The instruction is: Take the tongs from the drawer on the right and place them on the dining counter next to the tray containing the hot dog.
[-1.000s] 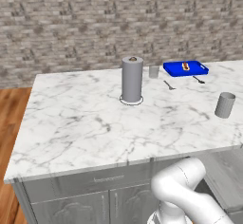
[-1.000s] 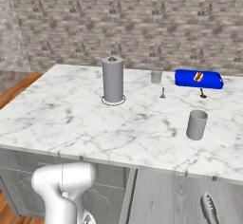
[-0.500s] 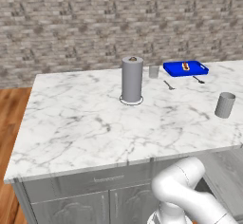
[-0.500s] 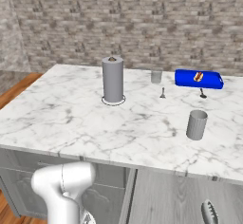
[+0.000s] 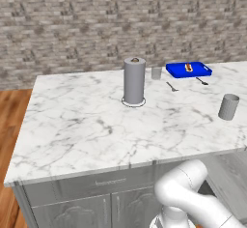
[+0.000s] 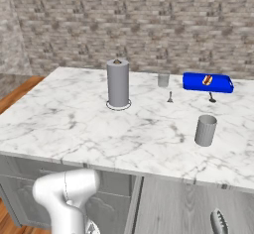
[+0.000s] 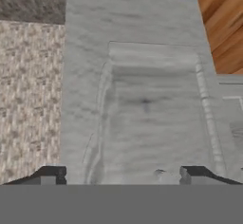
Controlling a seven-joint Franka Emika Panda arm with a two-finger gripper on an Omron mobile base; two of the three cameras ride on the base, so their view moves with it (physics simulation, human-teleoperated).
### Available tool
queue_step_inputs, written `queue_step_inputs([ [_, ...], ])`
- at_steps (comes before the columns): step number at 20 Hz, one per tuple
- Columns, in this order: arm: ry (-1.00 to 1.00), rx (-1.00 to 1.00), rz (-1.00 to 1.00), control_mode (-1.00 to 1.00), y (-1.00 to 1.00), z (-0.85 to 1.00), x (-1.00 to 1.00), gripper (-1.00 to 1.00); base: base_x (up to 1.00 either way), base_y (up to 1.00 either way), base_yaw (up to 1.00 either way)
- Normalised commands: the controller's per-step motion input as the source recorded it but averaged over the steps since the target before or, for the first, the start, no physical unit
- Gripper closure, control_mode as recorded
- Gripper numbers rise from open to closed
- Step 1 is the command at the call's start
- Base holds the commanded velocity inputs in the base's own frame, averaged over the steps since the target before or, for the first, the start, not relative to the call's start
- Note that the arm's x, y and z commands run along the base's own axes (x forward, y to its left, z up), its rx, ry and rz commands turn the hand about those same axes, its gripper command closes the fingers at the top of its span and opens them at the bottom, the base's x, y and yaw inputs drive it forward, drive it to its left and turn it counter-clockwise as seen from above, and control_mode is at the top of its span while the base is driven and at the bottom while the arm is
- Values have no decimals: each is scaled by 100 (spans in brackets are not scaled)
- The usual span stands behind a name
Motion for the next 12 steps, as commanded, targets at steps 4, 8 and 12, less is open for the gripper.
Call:
queue_step_inputs([
  [4,-17,2,0,-100,-2,54,-79,-100,0,0,0],
  [8,-4,-1,-6,-100,2,77,-45,-100,0,0,0],
  [12,2,-9,-9,-100,11,64,-9,-100,0,0,0],
])
